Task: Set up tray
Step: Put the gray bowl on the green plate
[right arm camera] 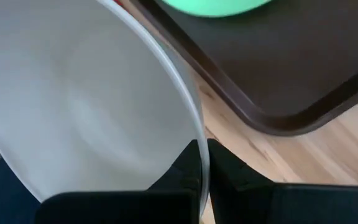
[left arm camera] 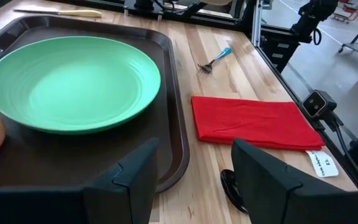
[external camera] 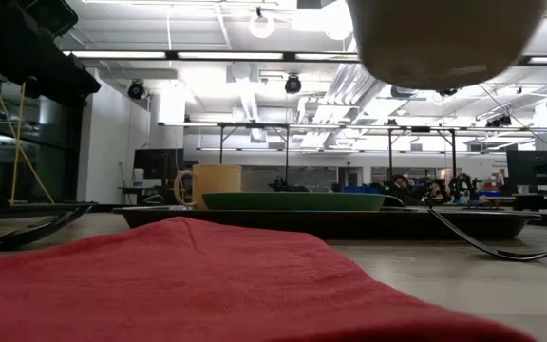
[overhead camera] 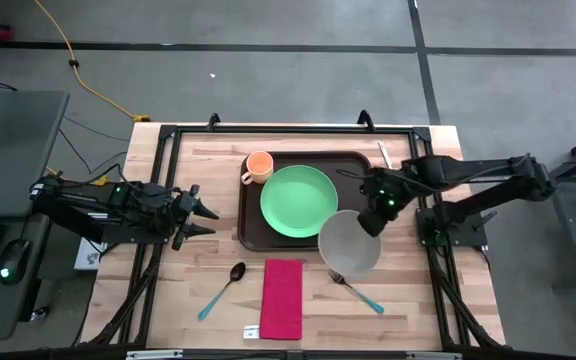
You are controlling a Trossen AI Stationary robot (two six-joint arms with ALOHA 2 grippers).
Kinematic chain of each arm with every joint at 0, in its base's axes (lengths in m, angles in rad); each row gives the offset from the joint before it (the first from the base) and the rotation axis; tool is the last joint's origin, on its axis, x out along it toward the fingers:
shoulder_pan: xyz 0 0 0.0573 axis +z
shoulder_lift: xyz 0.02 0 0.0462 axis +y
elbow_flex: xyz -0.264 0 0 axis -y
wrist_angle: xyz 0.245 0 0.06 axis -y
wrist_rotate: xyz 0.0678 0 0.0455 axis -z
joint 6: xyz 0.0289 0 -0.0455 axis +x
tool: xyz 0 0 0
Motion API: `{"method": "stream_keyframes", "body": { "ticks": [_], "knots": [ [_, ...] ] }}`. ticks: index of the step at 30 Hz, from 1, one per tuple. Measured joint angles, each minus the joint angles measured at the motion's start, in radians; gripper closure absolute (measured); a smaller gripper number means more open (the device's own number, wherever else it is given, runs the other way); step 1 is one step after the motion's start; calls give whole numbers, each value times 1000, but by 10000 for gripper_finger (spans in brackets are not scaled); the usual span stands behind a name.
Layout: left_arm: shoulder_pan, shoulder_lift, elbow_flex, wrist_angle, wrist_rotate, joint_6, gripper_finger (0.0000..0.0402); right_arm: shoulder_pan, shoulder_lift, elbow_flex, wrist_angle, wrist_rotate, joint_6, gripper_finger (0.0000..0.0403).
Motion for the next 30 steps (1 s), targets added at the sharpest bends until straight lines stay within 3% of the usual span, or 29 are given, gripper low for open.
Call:
{"method": "stream_keyframes", "body": {
  "ticks": [19, 30],
  "knots": [
    [0, 0, 0, -50, 3, -3, 172, -195, 447, 605, -241, 25, -366, 403],
    [0, 0, 0, -50, 3, -3, 172, -286, 524, 668, -194, 40, -439, 403]
  ]
}}
